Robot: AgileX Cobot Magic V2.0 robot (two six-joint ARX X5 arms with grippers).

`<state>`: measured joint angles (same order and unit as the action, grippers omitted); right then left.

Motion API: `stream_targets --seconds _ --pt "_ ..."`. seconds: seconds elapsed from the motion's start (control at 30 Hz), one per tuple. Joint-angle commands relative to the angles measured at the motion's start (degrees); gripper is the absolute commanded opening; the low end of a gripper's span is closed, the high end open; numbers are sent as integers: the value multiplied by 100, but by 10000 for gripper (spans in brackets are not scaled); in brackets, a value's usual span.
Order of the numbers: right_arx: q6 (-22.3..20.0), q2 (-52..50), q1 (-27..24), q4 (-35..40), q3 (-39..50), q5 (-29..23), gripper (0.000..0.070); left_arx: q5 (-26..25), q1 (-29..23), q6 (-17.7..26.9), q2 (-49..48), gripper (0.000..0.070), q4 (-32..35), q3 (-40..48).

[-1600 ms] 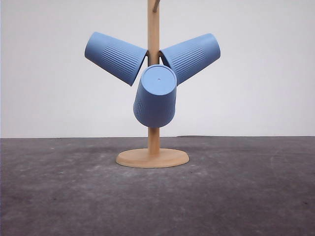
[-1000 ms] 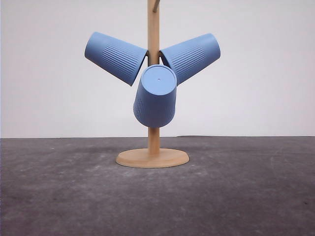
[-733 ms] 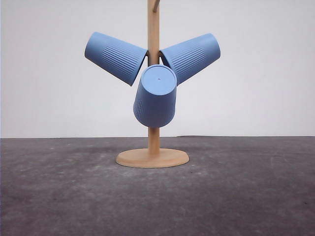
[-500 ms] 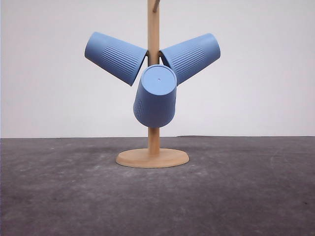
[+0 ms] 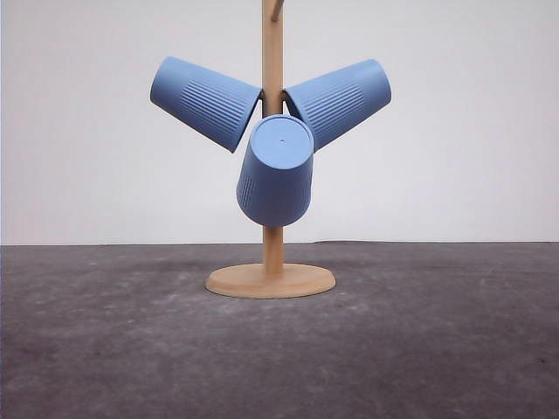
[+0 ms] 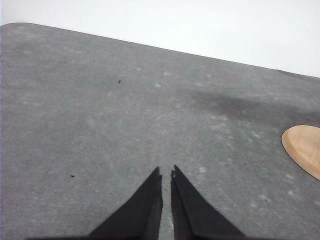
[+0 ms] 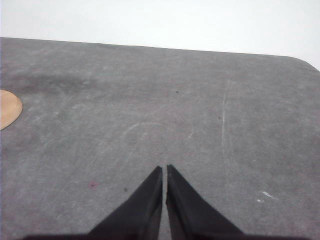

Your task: Place three cups

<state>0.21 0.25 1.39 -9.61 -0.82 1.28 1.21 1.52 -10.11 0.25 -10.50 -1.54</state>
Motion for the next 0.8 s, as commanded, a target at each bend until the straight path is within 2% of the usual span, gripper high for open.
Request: stream_targets --seconds 0.0,0.77 --pt "48 -4 -11 74 17 -20 12 -4 4 35 -7 12 -26 81" --pt "48 -4 -11 74 17 -20 12 -4 4 35 -7 12 -26 81"
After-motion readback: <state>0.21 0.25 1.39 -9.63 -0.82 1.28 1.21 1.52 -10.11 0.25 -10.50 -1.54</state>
